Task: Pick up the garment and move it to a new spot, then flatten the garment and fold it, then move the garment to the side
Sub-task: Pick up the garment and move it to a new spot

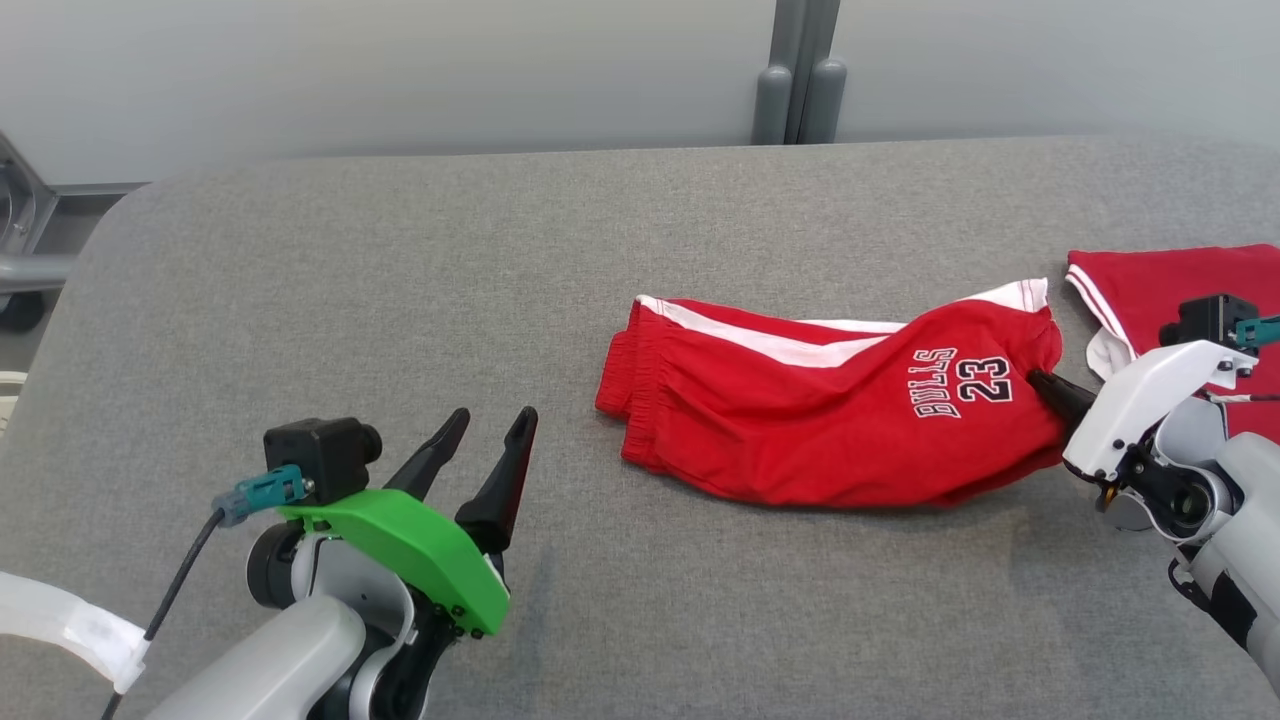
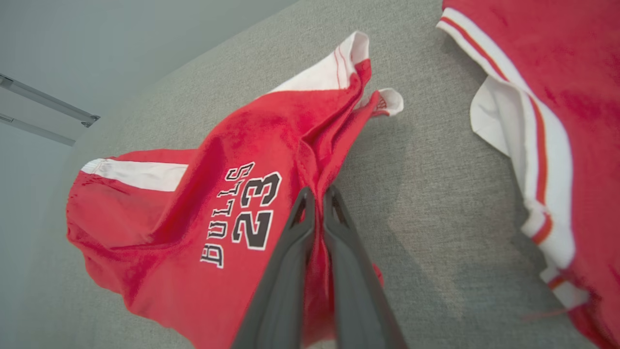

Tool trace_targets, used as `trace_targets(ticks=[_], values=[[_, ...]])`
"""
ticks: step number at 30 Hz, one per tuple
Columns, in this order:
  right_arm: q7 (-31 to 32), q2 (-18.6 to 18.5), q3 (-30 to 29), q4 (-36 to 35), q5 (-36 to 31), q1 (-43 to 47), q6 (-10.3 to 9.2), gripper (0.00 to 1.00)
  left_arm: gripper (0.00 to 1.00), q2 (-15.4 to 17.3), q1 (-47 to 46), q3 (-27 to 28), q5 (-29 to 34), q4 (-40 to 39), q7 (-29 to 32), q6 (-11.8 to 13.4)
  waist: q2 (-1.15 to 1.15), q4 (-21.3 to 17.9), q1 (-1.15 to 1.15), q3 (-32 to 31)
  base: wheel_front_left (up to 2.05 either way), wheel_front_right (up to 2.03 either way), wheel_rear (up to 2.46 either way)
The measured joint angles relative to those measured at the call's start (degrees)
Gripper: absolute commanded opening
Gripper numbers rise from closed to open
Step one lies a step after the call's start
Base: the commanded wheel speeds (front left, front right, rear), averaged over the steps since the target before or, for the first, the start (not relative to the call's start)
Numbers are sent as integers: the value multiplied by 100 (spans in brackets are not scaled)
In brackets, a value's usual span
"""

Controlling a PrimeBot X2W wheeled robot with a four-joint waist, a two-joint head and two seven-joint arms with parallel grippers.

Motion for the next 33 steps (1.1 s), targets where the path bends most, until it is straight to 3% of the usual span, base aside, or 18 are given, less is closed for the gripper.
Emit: trace_targets(ticks=[21, 33], values=[[-181, -36, 171, -571, -105, -145, 0, 0, 100, 124, 222, 36, 1235, 298, -795, -15, 0, 259, 0, -229, 0, 0, 0], [-258, 499, 286, -831, -49, -339, 0, 0, 100, -63, 500, 411, 1675, 461, -828, -187, 0, 619, 0, -244, 0, 0, 0]])
